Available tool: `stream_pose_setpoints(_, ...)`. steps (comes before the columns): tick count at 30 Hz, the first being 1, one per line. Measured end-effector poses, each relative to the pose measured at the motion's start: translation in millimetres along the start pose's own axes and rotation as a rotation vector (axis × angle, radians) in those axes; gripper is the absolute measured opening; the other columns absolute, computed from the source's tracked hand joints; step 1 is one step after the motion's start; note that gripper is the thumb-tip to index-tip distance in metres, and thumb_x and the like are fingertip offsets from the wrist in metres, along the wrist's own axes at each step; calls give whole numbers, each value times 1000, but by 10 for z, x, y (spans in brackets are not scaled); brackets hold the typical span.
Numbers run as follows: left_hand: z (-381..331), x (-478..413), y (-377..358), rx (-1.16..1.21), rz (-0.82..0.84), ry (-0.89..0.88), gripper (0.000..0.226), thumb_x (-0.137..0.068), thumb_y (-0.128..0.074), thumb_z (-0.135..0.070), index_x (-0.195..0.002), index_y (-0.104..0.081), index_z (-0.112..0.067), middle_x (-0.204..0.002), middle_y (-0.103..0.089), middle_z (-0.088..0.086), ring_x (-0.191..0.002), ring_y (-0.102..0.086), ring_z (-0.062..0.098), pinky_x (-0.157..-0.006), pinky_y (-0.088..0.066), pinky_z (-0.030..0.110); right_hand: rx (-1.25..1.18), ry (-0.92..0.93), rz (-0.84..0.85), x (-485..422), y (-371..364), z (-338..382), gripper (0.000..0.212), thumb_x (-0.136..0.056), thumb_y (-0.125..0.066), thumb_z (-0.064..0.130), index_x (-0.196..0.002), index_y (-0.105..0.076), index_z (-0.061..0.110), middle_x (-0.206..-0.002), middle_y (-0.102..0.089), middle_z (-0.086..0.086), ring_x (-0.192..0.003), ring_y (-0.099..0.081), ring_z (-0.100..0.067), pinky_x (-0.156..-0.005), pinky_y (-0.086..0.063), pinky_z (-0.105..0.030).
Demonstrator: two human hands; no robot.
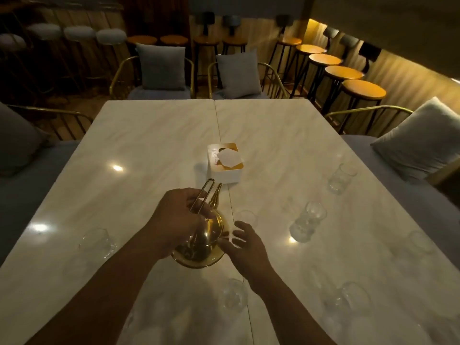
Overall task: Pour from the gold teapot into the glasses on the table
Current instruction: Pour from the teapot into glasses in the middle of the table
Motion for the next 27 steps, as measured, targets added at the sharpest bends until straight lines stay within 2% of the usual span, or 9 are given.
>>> stream_pose_setpoints(3, -58, 23, -40, -119, -19, -35, 54, -77, -67, 11, -122, -62, -17, -86, -74, 0, -96, -68, 23, -93, -54, 52, -245, -100, 111, -71, -67, -116, 84, -81, -81, 35, -150, -35, 31, -150, -44, -7, -108, -52, -14, -77, -47, -21)
stream_pose_setpoints(7, -83, 48, -64, -245, -32, -75, 49, -84, -64, 4, -129, -59, -16, -94, -71, 2, -94, -67, 26, -92, -54, 51, -311, -77, 147, -114, -94, -262, 86, -80, -80, 41, -151, -33, 38, -155, -39, -4, -118, -47, -16, -93, -43, -33)
stream_pose_setpoints(9, -82, 47, -82, -316, -29, -104, 46, -86, -64, 0, -129, -59, -16, -96, -70, 0, -94, -67, 24, -91, -56, 47, -334, -57, 178, -117, -110, -319, 87, -78, -82, 41, -150, -34, 41, -146, -43, 3, -117, -48, -14, -95, -44, -35)
stream_pose_setpoints(12, -92, 50, -142, -474, -22, -170, 36, -87, -65, -5, -122, -62, -13, -97, -68, -2, -95, -65, 22, -84, -53, 31, -304, -17, 215, -100, -126, -335, 65, -81, -81, 35, -135, -48, 49, -121, -56, 27, -99, -60, -7, -87, -50, -24)
stream_pose_setpoints(14, -120, 65, -177, -542, -31, -213, 32, -89, -64, -11, -121, -63, -12, -104, -69, 1, -97, -64, 20, -84, -52, 30, -278, 20, 232, -75, -120, -318, 47, -84, -80, 28, -115, -57, 55, -101, -65, 35, -93, -65, -2, -72, -53, -14)
stream_pose_setpoints(16, -155, 79, -203, -586, -51, -256, 35, -90, -64, -12, -125, -61, -12, -111, -70, 4, -101, -64, 21, -90, -53, 35, -264, 43, 211, -55, -109, -308, 47, -83, -81, 30, -115, -58, 55, -105, -66, 30, -98, -65, -5, -69, -53, -12)
stream_pose_setpoints(19, -191, 85, -247, -649, -68, -303, 48, -88, -66, -10, -134, -55, -11, -122, -67, 7, -110, -64, 25, -97, -53, 42, -224, 73, 175, -58, -104, -323, 58, -79, -82, 38, -129, -54, 51, -121, -59, 23, -107, -61, -11, -77, -52, -13)
stream_pose_setpoints(24, -249, 44, -339, -686, -77, -331, 49, -89, -66, -14, -136, -54, -12, -128, -65, 7, -113, -63, 27, -99, -51, 42, -226, 54, 171, -55, -106, -346, 64, -78, -82, 44, -135, -53, 46, -124, -61, 18, -109, -61, -11, -96, -55, -35)
stream_pose_setpoints(27, -259, 10, -401, -723, -54, -346, 51, -87, -68, -14, -137, -53, -14, -129, -65, 6, -112, -64, 24, -98, -50, 37, -235, 39, 155, -41, -100, -360, 62, -75, -83, 47, -131, -56, 48, -124, -64, 12, -113, -61, -16, -99, -55, -44)
Point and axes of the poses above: each hand's wrist, its own x-axis away from the middle knuckle, its own y-axis out of the back of the hand, z = x × y, the point moved 4 cm from there along -x, towards the middle knuckle
